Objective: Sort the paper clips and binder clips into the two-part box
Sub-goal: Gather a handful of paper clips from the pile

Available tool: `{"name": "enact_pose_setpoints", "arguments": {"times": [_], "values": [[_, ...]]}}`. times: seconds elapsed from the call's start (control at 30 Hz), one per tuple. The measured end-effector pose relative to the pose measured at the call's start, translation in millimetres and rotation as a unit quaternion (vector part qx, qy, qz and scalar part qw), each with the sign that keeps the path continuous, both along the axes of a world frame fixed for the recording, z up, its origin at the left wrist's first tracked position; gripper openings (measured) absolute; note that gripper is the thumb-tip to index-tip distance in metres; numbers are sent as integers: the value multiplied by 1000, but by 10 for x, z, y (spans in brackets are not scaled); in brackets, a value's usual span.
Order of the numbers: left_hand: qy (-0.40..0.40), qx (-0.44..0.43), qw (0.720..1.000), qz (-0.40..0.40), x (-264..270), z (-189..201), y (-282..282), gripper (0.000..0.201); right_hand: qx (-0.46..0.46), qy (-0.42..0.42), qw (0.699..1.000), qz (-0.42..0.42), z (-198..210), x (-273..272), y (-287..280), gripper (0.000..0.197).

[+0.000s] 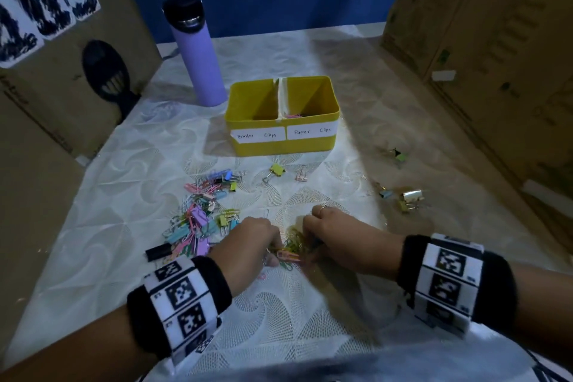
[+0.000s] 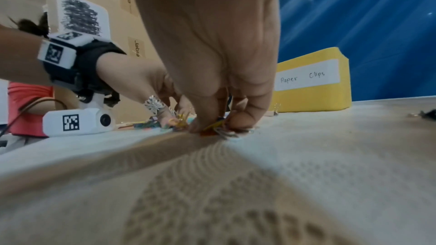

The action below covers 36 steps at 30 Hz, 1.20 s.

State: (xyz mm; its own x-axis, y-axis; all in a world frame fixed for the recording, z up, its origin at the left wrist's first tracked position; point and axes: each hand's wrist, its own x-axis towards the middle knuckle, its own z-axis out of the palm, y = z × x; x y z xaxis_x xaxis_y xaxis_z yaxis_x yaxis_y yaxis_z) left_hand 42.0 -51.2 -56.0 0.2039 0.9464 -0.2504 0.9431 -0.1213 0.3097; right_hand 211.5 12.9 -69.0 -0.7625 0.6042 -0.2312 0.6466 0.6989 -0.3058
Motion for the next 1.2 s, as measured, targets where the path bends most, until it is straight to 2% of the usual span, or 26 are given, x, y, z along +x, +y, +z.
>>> {"name": "enact_pose_setpoints", "arguments": {"times": [0.07,0.17,0.27,0.43,0.53,0.67,0.73,0.8,0.9,1.0,1.1,1.17,1.2], "values": [[4,-2,1000,11,-35,26,37,20,9,-18,1000,14,30,33,9,17],[-27,3,999,30,-89,126,132,21,48,-97,993,52,68,122,21,20],[-50,1,998,32,-115,313,280,18,41,-110,991,69,98,171,57,20],[-152,62,984,62,-90,800,783,17,-39,24,999,-26,304,298,343,10],[-195,116,970,91,-17,966,1277,18,-51,112,987,-101,577,280,692,26],[-184,166,954,167,139,940,1905,18,37,213,956,-201,889,34,1321,17],[-167,166,950,206,196,883,2137,20,86,218,941,-244,984,-132,1591,13],[-148,160,950,222,195,816,2259,21,100,182,940,-272,999,-265,1771,20],[-129,147,962,189,116,758,2205,24,115,70,969,-209,931,-354,1892,27],[-130,188,964,133,-15,822,1935,31,118,23,985,-121,836,-336,1834,26],[-136,195,969,72,-180,892,1493,25,137,48,985,-89,742,-305,1624,23],[-103,154,981,54,-315,844,1141,12,181,108,975,-75,697,-322,1386,21],[-86,121,988,53,-378,791,961,12,194,126,972,-48,670,-357,1237,21]]}}
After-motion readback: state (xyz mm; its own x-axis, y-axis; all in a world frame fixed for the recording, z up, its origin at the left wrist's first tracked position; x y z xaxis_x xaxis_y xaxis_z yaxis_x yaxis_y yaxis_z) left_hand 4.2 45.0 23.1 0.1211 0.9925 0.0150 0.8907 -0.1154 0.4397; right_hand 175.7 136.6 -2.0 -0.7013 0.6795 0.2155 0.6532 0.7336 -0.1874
